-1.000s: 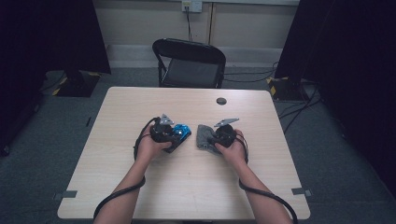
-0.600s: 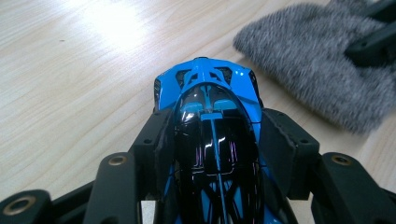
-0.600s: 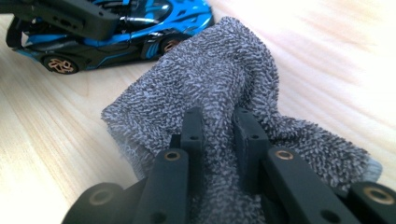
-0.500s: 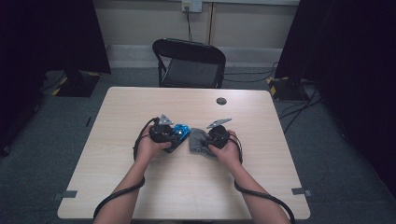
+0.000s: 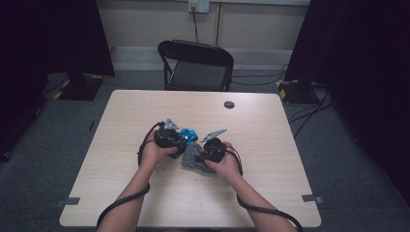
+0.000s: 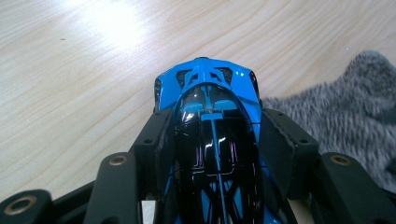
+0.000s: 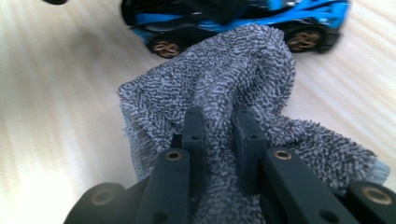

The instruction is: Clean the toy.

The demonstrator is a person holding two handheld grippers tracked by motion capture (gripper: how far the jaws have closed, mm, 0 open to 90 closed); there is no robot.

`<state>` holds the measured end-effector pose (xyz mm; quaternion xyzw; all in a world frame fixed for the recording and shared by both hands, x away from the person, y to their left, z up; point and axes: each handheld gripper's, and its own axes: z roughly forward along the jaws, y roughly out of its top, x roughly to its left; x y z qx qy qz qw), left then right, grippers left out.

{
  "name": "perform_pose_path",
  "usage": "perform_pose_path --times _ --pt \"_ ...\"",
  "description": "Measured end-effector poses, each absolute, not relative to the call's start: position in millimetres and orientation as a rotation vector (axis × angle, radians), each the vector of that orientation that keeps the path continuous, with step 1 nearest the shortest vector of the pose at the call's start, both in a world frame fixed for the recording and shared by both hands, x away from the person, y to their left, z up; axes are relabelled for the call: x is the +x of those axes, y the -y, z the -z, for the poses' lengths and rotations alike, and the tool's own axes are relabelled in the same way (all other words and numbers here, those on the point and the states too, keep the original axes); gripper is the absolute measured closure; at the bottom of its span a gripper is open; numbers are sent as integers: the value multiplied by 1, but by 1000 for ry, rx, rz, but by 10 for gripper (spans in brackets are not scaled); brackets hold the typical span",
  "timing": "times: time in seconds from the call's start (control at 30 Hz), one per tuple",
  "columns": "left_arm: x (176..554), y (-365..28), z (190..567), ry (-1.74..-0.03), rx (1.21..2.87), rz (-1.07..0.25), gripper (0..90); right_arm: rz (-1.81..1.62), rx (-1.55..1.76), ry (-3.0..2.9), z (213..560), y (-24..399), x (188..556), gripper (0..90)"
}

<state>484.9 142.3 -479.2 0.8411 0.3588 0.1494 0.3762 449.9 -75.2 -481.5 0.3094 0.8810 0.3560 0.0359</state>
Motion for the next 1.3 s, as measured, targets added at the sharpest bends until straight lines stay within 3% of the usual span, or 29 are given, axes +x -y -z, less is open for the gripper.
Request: perform_pose_path --times 1.3 --pt "483 -141 479 -935 2145 -396 462 -1131 701 -2893 479 40 415 772"
